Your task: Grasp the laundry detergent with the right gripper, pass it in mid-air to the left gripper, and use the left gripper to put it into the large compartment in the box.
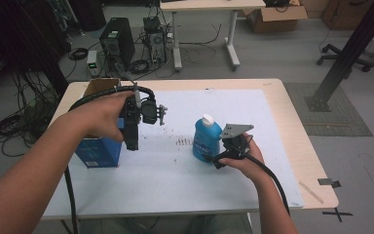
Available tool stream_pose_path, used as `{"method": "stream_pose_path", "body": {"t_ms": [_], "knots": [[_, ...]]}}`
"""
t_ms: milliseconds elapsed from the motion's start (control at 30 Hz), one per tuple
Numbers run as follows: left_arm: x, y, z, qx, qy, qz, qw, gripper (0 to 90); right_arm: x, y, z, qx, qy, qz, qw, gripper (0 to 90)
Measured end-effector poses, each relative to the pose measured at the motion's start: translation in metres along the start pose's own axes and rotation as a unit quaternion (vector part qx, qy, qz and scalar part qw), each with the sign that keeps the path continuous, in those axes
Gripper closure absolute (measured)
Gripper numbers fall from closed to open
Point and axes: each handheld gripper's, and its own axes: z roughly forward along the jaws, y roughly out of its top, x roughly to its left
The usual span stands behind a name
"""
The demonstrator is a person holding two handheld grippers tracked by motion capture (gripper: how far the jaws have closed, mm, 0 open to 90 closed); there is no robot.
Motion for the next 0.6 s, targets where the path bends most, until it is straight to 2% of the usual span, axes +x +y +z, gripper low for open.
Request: {"method": "stream_pose_path", "body": {"t_ms": [267, 600], "knots": [[-0.0012, 0.0002, 0.0011, 0.002, -0.001, 0.002, 1.0000, 0.4, 0.0015, -0.0024, 0.0034, -0.009, -0.005, 0.002, 0.9999, 2.9], [-0.0011, -0.0030, 0.0013, 0.000, 0.000, 0.000, 1.0000, 0.4, 0.0035, -0.0053, 0.0067, -0.030, -0.023, 0.003, 0.9993, 3.4]]}}
